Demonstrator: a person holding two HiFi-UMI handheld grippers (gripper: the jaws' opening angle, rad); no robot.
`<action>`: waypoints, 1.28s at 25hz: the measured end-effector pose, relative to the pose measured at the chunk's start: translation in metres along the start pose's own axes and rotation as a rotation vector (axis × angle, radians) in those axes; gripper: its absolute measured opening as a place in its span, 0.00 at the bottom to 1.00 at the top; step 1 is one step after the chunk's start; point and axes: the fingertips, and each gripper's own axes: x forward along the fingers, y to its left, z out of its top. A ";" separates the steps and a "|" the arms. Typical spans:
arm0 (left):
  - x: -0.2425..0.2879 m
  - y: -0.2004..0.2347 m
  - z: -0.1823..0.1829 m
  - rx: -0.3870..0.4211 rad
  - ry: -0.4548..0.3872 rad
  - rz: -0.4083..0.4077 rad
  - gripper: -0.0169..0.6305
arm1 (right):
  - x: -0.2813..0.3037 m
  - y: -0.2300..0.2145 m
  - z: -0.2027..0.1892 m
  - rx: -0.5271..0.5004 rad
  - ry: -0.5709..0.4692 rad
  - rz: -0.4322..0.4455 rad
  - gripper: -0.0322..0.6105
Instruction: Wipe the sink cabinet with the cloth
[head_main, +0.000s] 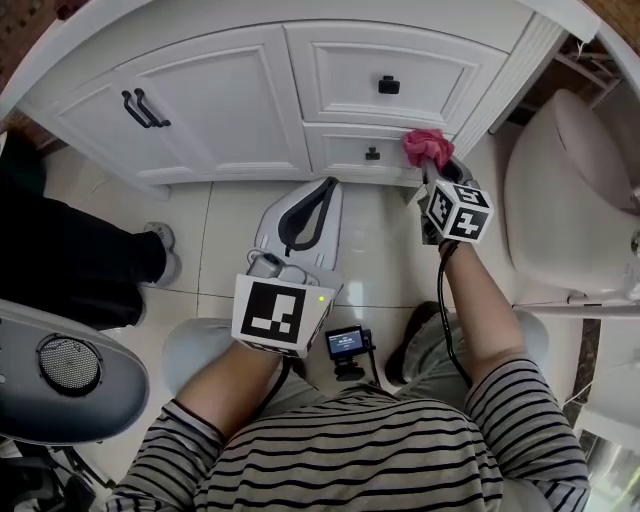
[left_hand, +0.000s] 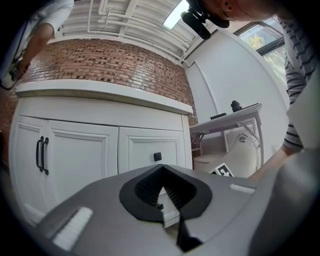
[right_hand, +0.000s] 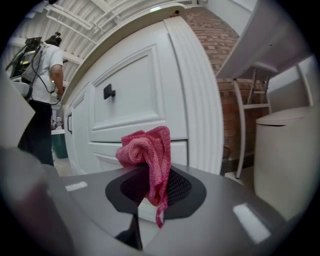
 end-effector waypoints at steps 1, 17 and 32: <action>0.000 -0.001 0.002 0.001 -0.008 -0.001 0.01 | -0.005 -0.013 0.000 0.013 0.001 -0.033 0.16; -0.016 0.003 0.021 -0.030 -0.044 -0.003 0.01 | 0.016 0.186 -0.040 -0.011 0.026 0.438 0.16; 0.000 0.017 -0.010 -0.087 0.012 -0.011 0.01 | 0.086 0.128 -0.116 0.066 0.164 0.263 0.16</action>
